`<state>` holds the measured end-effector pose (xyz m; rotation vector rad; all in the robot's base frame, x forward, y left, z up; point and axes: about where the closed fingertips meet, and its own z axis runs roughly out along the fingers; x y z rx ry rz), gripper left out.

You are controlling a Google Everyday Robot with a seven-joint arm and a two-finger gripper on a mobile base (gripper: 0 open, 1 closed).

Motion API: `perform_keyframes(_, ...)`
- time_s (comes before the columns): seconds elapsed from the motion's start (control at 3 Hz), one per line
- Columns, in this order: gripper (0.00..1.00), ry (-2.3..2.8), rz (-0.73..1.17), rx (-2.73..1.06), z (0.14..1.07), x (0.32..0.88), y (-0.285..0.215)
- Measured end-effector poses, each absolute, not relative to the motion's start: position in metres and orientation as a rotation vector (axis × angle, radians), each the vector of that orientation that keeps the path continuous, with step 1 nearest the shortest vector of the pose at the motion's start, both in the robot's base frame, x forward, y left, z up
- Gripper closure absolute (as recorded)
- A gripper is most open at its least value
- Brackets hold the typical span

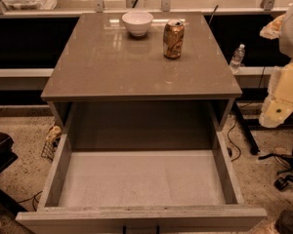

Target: Close top drawer

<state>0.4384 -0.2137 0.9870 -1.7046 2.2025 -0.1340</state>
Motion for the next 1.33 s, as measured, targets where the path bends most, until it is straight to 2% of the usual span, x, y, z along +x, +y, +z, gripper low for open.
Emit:
perform_keyframes(0.67,0.0,2.186,-0.114,-1.655,0.965,0.422,-0.223)
perform_keyframes(1.0,0.18,2.179,-0.051,-1.592,0.923,0.396,-0.233)
perform_keyframes(1.33,0.41,2.161,0.007,-1.509,0.877,0.361,-0.242)
